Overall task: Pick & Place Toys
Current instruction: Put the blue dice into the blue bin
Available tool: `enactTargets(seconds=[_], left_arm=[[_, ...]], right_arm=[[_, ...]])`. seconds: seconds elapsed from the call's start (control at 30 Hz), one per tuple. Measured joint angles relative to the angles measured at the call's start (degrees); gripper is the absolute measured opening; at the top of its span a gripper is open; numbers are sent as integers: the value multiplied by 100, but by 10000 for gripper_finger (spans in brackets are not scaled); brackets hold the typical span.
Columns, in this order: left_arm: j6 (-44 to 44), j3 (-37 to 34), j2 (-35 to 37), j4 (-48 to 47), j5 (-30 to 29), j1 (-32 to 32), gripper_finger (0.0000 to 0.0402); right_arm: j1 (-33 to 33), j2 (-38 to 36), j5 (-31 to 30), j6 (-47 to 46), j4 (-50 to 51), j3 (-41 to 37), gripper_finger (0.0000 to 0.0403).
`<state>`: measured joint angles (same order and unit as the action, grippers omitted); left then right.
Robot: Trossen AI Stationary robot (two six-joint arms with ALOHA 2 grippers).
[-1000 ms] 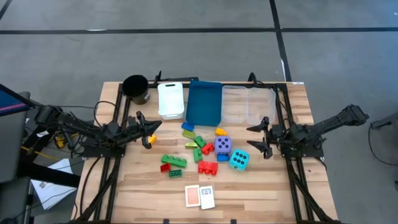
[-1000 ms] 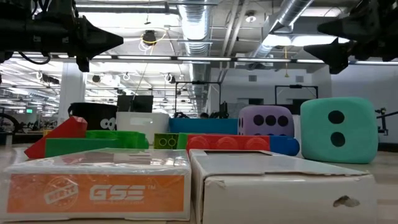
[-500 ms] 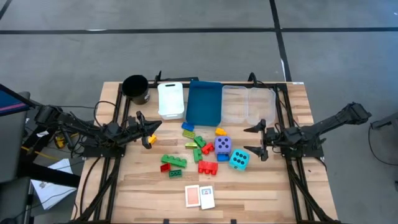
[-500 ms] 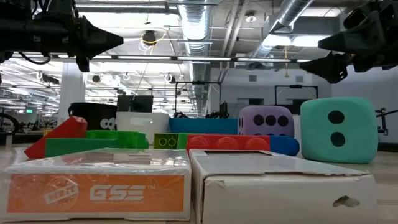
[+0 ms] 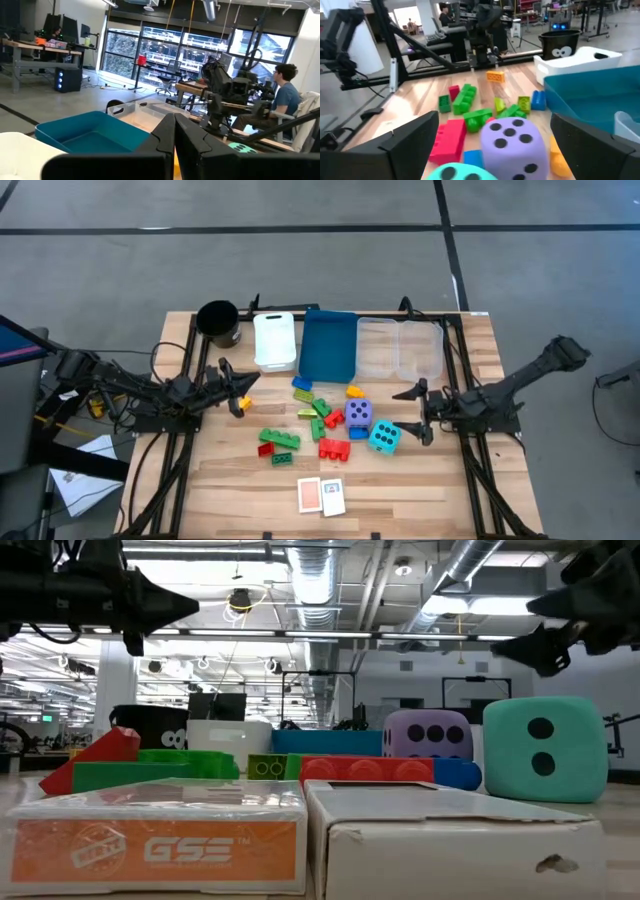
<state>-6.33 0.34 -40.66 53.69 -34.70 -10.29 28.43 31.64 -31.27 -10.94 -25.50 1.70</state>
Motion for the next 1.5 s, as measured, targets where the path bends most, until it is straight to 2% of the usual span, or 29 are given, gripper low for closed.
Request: enactTargets(seconds=[0.17,0.37,0.5,0.6,0.7,0.87,1.03,1.2,1.4,1.5], left_arm=[[-2,0,0,0,0,62,0],[-254,0,0,-15,2,62,0],[-620,0,0,-157,2,62,0],[-845,0,-2,-250,4,61,0],[-990,0,0,-267,140,36,0],[-1053,0,-2,-269,524,15,0],[-1057,0,0,-267,611,16,0],[-1056,0,0,-264,610,16,0],[-1054,0,0,-219,610,18,0],[-1056,0,0,-221,610,18,0]], right_arm=[[1071,-2,-1169,319,52,336,382],[2548,448,-2908,-511,322,511,382],[3383,1284,-3952,-1484,127,511,382],[3835,2143,-4504,-1873,-438,559,382],[4159,3068,-4982,-1892,-801,954,382],[4451,4439,-5849,-1577,-799,1882,382],[4267,5132,-5863,-1525,-812,2362,382],[4094,5195,-5874,-2590,-788,2122,382],[4354,5195,-5874,-4088,-782,1686,382],[4453,5195,-5874,-4528,-782,1475,382]])
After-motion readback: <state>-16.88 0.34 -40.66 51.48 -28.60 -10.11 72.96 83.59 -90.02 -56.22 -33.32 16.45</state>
